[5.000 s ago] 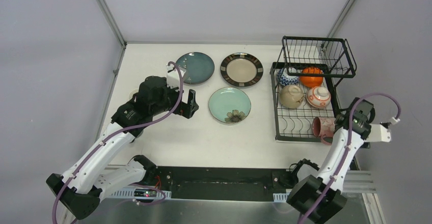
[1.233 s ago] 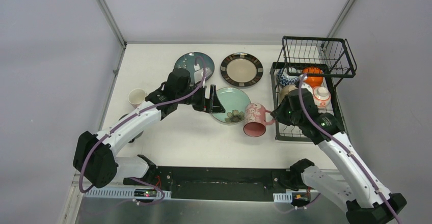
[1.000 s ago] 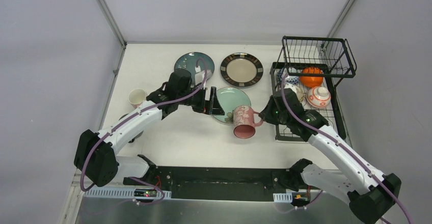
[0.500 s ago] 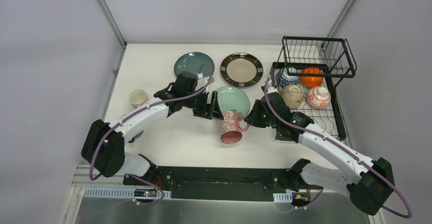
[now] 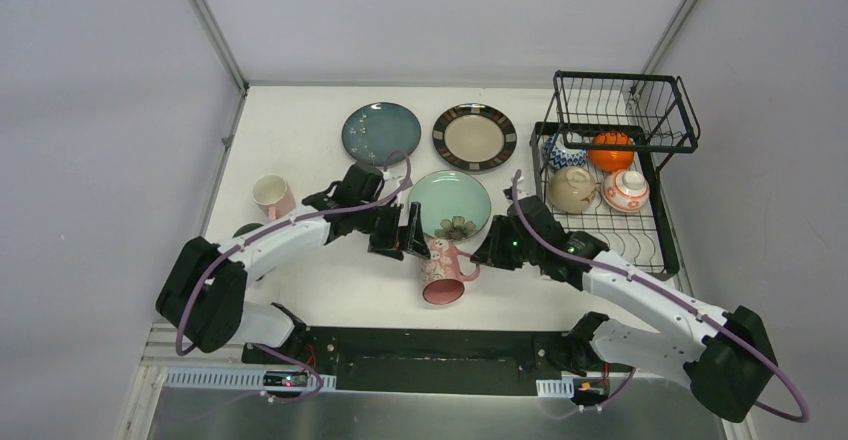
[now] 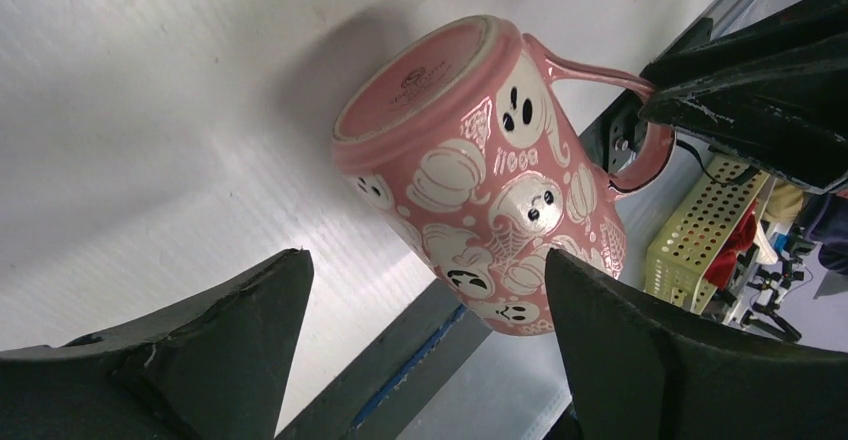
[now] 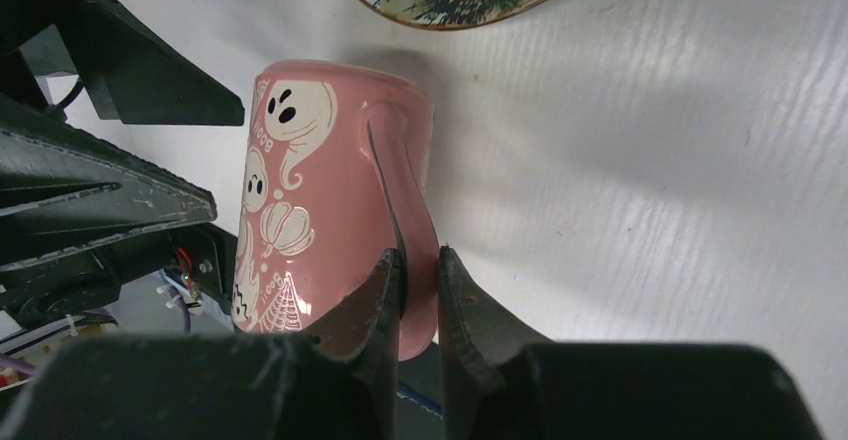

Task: Load the mixed dishes into the dish rack
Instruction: Place the cup at the center of the board, then pick up the cup at the center of the board.

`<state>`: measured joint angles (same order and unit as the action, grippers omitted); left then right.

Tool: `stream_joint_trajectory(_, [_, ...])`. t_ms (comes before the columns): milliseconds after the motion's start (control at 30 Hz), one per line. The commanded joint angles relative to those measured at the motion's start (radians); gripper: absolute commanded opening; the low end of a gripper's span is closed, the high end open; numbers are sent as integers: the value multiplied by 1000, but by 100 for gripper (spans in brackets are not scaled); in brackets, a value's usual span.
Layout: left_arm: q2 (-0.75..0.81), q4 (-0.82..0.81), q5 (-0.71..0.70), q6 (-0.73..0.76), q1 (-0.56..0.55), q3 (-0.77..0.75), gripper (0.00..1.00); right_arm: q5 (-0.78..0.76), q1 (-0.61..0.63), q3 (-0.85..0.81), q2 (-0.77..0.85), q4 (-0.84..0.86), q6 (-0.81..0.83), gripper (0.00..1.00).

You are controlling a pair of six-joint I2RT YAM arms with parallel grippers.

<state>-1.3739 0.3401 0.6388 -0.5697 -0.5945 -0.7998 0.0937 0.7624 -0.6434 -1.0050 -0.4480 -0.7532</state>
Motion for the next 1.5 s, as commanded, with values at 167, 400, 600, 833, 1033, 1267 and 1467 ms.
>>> stream_joint_trajectory(167, [131, 124, -6, 91, 1, 14, 91, -23, 102, 53, 11, 179, -314, 2])
stream_joint_trajectory(400, [177, 230, -82, 110, 2, -1, 91, 96, 120, -11, -76, 174, -84, 25])
stream_joint_trajectory(600, [112, 244, -70, 137, 2, -25, 84, 237, 94, -49, -176, 175, 69, 35])
stream_joint_trajectory(833, [122, 209, -72, 147, 2, -9, 79, 490, -91, -66, -298, 193, 240, 48])
stream_joint_trajectory(1033, [120, 174, 12, 137, 2, 8, 76, 549, -115, -80, -312, 143, 339, 56])
stream_joint_trajectory(1267, [200, 172, 30, 191, -25, 38, 77, 545, -83, -36, -333, 240, 211, 53])
stream_joint_trajectory(1467, [313, 102, -251, 265, -233, 99, 78, 461, -16, -3, -380, 388, 10, 51])
